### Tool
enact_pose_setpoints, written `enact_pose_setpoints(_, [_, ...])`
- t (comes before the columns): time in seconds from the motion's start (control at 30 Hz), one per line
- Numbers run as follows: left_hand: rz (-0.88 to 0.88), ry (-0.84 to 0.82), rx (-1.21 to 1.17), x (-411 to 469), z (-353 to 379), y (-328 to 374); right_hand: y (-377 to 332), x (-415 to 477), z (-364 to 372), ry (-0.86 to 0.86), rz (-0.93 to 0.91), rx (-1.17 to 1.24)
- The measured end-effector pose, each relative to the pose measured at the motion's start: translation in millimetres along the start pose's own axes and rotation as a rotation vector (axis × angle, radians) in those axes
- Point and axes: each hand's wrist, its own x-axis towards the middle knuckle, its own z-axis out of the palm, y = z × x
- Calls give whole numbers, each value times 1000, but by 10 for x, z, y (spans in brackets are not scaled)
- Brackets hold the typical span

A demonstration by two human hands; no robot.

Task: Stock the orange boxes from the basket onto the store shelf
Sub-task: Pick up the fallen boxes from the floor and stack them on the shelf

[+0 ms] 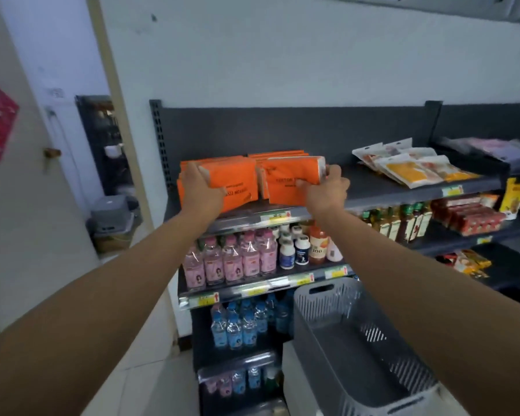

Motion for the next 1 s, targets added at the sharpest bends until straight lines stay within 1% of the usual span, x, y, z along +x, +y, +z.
enact_pose_setpoints(0.1, [-66, 33, 13, 162, -171, -214, -35, 86, 311, -46, -21, 34])
enact_pose_setpoints(0.23, [-190, 61, -74, 323, -285, -449, -27, 290, 594, -98, -37, 59])
enact_pose_setpoints(0.37, [-280, 93, -138, 440, -275, -541, 44, 567, 778, -143, -60, 69])
enact_pose_setpoints(0.53, [-288, 143, -73, 598, -170, -563, 154, 926, 978, -277, -76, 77])
enact_pose_setpoints(0.67, [-333, 174, -47, 628, -19, -618, 265, 1056, 1158, -409, -56, 54])
enact_pose_setpoints(0.87, [-376, 166, -44, 710, 25, -752, 356, 1050, 1493, -503, -43, -87])
enact_pose_setpoints(1.0, [-388, 116, -56, 873, 32, -905, 378, 1074, 1634, -502, -55, -160])
